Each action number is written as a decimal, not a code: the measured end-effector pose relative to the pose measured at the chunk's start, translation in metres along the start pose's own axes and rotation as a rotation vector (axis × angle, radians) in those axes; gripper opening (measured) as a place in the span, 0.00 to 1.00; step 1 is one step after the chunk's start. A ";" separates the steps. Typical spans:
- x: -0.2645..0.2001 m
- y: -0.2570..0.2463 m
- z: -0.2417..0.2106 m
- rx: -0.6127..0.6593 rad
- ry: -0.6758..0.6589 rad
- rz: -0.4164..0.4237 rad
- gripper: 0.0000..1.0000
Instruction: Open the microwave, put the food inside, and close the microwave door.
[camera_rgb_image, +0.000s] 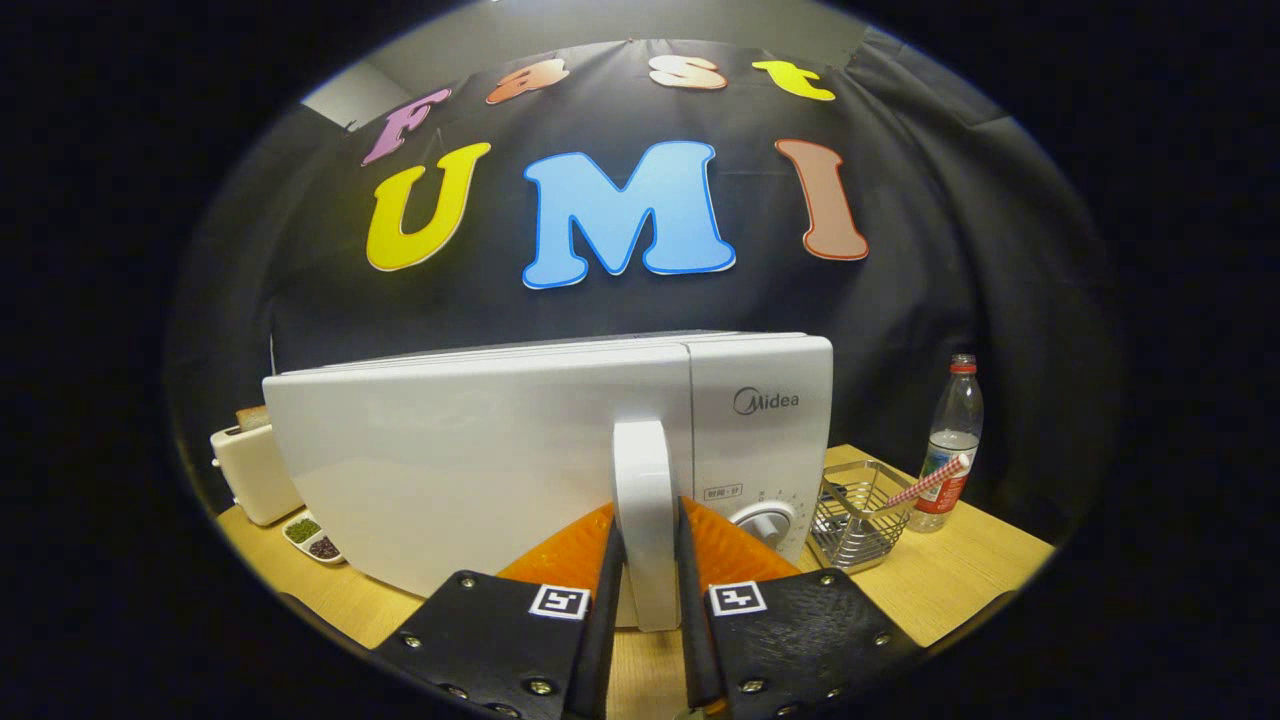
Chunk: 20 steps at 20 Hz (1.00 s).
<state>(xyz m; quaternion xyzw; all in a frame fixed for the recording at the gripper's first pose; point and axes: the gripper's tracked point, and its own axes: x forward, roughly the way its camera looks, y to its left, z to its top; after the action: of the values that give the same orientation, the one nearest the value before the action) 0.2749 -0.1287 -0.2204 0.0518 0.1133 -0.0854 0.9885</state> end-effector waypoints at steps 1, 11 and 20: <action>0.000 0.000 0.000 -0.004 0.003 0.014 0.29; -0.008 -0.001 -0.003 0.033 0.037 0.008 0.10; -0.082 0.018 -0.014 0.023 0.048 0.024 0.10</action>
<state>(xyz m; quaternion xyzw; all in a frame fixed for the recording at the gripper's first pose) 0.1963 -0.0959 -0.2138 0.0663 0.1352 -0.0735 0.9859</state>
